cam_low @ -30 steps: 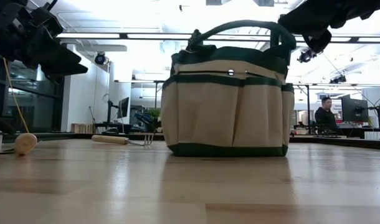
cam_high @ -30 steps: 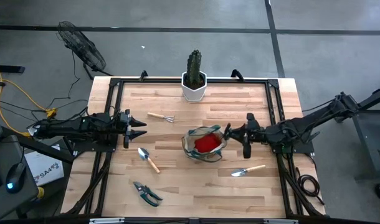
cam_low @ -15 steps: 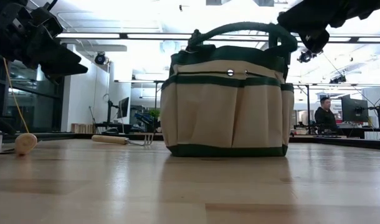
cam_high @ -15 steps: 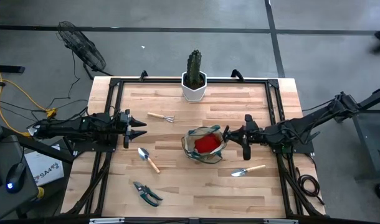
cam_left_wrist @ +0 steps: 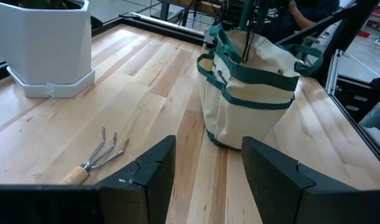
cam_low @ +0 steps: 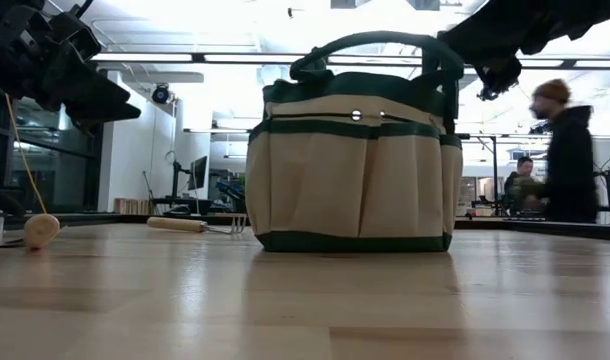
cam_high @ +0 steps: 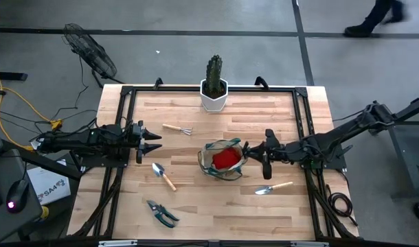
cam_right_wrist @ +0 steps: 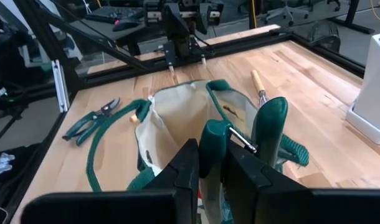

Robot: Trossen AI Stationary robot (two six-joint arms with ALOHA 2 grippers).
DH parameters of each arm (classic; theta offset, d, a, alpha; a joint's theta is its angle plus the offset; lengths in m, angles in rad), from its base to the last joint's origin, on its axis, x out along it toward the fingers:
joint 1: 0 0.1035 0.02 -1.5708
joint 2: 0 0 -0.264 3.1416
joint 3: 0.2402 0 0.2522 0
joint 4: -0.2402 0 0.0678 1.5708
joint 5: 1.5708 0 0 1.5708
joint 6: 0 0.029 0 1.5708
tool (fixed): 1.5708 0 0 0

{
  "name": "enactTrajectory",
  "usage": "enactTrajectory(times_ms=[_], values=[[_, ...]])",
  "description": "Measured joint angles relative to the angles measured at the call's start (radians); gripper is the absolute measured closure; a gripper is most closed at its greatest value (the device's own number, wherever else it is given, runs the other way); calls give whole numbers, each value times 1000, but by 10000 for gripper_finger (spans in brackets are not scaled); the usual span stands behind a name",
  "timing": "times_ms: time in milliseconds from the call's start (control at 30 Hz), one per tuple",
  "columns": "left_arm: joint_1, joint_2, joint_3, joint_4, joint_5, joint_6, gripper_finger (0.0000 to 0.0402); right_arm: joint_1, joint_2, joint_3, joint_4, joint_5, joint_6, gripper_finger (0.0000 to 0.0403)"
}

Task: Pick & Place Garden tools in Gardening bag
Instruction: Adjust the green shears in the brown gardening bag

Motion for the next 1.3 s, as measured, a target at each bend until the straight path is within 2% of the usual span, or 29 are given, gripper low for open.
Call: enactTrajectory(times_ms=[533,633,833,1300], values=[[0,0,0,-3,0,0,222,-55,37,0,61,26,59,362],[0,0,0,-4,0,0,222,-58,34,0,96,-12,23,362],[0,0,0,-20,0,0,222,-72,32,0,107,-158,-24,362],[0,0,0,-26,0,-3,222,-112,54,0,148,-229,-50,359]])
